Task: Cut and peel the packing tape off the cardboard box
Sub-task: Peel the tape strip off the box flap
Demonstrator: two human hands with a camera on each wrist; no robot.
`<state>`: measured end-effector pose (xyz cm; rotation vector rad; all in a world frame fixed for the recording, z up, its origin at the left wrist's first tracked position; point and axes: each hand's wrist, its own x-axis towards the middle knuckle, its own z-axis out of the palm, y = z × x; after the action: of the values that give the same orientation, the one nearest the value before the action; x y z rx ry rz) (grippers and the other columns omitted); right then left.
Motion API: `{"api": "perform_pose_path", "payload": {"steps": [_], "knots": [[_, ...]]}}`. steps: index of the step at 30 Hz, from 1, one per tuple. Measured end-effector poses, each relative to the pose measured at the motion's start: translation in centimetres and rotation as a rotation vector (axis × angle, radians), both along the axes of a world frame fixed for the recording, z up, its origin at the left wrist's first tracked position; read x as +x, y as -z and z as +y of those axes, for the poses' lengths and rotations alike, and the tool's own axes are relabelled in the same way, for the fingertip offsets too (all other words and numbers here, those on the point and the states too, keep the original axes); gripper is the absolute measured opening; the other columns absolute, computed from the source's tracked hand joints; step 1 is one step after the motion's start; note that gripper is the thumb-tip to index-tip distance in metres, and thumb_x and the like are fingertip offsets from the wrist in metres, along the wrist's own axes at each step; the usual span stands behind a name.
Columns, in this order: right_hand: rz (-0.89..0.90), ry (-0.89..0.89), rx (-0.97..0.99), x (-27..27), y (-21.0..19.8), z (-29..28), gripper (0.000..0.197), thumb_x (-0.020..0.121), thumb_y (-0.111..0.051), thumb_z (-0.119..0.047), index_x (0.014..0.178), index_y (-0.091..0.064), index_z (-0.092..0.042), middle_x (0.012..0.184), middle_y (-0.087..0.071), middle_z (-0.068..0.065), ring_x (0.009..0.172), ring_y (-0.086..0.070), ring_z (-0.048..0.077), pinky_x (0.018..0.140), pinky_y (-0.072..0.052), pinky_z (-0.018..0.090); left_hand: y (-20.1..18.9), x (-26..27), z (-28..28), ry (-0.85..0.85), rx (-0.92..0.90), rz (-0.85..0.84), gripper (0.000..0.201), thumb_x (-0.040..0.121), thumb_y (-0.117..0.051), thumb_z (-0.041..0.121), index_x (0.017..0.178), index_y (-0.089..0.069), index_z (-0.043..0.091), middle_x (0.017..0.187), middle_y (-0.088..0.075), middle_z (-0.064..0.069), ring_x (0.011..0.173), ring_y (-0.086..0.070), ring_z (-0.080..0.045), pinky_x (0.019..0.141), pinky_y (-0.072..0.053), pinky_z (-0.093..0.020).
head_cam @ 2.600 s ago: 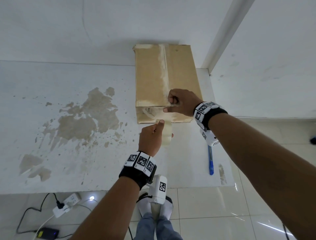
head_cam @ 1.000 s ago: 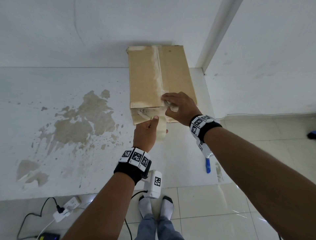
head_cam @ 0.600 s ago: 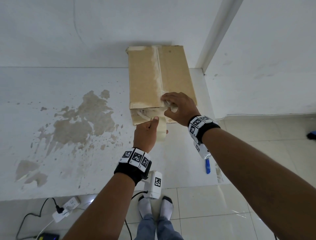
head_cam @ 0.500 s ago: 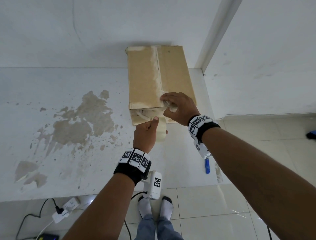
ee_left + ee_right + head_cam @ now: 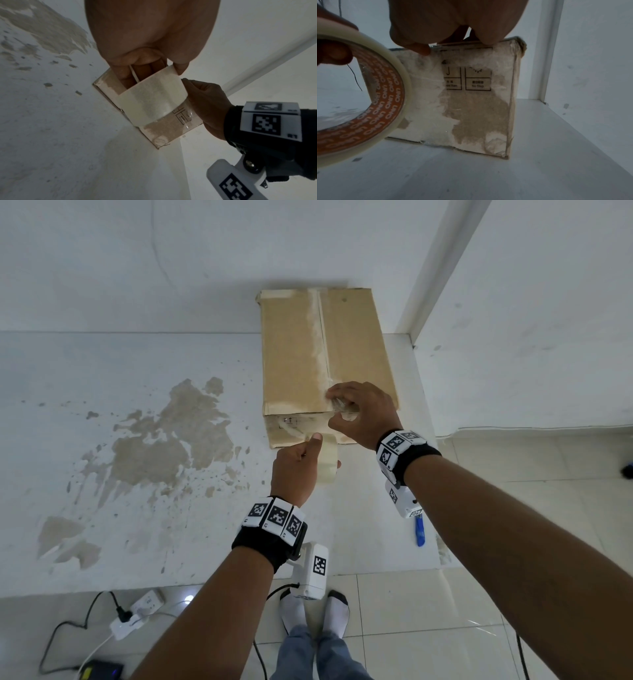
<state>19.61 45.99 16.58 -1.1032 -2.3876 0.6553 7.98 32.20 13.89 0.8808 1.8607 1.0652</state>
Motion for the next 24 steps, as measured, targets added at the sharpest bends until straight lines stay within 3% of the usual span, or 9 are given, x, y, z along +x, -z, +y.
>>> {"api": "perform_pose_path", "payload": {"steps": [2,4,7,9,15,17,19,20,24], "knots": [[-0.021,-0.019,0.009,0.3,-0.1,0.3,0.041,0.072,-0.071,-0.02,0.113,-0.074,-0.023,0.118,-0.072,-0.013,0.093,-0.062,0.017,0.085,-0.042,0.022,0.9,-0.2,0.2,-0.013,0.003,-0.002,0.086,0.095,-0.041,0.066,0.087,-0.07,-0.015,0.078,-0.081,-0.016,0.046,-0.045,-0.01,0.053,-0.038,-0.023],[-0.044,-0.031,0.011,0.4,-0.3,0.4,0.043,0.074,-0.071,-0.018,0.116,-0.074,-0.023,0.12,-0.071,-0.013,0.095,-0.062,0.017,0.085,-0.04,0.02,1.2,-0.3,0.2,-0.036,-0.014,-0.032,0.087,0.091,-0.041,0.071,0.083,-0.072,-0.01,0.074,-0.08,-0.007,0.057,-0.055,-0.013,0.063,-0.044,-0.027],[-0.03,-0.022,-0.001,0.2,-0.3,0.3,0.041,0.071,-0.075,-0.023,0.113,-0.074,-0.023,0.117,-0.072,-0.013,0.095,-0.063,0.017,0.085,-0.044,0.023,0.5,0.0,0.1,-0.014,0.003,-0.061,0.062,0.107,-0.046,0.047,0.082,-0.082,0.004,0.074,-0.08,0.002,0.051,-0.06,0.003,0.06,-0.044,-0.016],[0.016,0.014,-0.007,-0.2,-0.1,0.1,0.039,0.067,-0.078,-0.032,0.105,-0.075,-0.024,0.108,-0.073,-0.012,0.087,-0.062,0.015,0.082,-0.05,0.027,0.2,0.3,0.1,0.003,0.014,-0.038,0.057,0.11,-0.045,0.04,0.084,-0.085,0.007,0.075,-0.081,0.002,0.046,-0.056,0.007,0.054,-0.039,-0.013],[0.028,0.025,-0.006,-0.3,0.2,0.1,0.036,0.065,-0.075,-0.031,0.101,-0.074,-0.024,0.099,-0.072,-0.012,0.082,-0.06,0.015,0.079,-0.053,0.032,0.0,0.4,-0.1,0.006,-0.008,-0.008,0.061,0.109,-0.044,0.044,0.083,-0.086,0.009,0.076,-0.082,0.001,0.052,-0.062,0.006,0.063,-0.045,-0.027],[0.052,0.038,0.012,-0.5,0.4,0.1,0.035,0.063,-0.078,-0.033,0.096,-0.073,-0.024,0.095,-0.072,-0.01,0.078,-0.06,0.016,0.076,-0.053,0.031,0.7,0.4,-0.1,-0.02,-0.025,-0.045,0.068,0.1,-0.043,0.057,0.079,-0.083,0.007,0.073,-0.082,-0.001,0.074,-0.076,-0.016,0.08,-0.058,-0.036],[0.07,0.073,0.04,-1.0,0.6,-0.2,0.033,0.061,-0.078,-0.035,0.09,-0.071,-0.023,0.088,-0.069,-0.008,0.074,-0.058,0.016,0.071,-0.05,0.028,0.8,0.2,-0.2,-0.042,-0.042,-0.073,0.085,0.088,-0.04,0.072,0.081,-0.075,-0.005,0.074,-0.08,-0.014,0.085,-0.075,-0.037,0.089,-0.06,-0.05],[0.07,0.085,0.051,-1.2,0.6,-0.3,0.032,0.061,-0.078,-0.034,0.089,-0.07,-0.022,0.087,-0.068,-0.008,0.073,-0.057,0.016,0.07,-0.049,0.027,1.0,0.2,-0.3,-0.04,-0.044,-0.073,0.09,0.085,-0.04,0.075,0.085,-0.072,-0.009,0.076,-0.079,-0.017,0.088,-0.074,-0.04,0.089,-0.06,-0.053],[0.058,0.062,0.066,-1.0,0.3,-0.3,0.033,0.06,-0.076,-0.03,0.09,-0.069,-0.02,0.089,-0.066,-0.007,0.074,-0.057,0.016,0.07,-0.05,0.029,0.2,0.5,-0.6,-0.02,-0.003,-0.111,0.07,0.096,-0.044,0.057,0.085,-0.078,-0.003,0.072,-0.082,0.003,0.088,-0.078,-0.032,0.091,-0.06,-0.048]]}}
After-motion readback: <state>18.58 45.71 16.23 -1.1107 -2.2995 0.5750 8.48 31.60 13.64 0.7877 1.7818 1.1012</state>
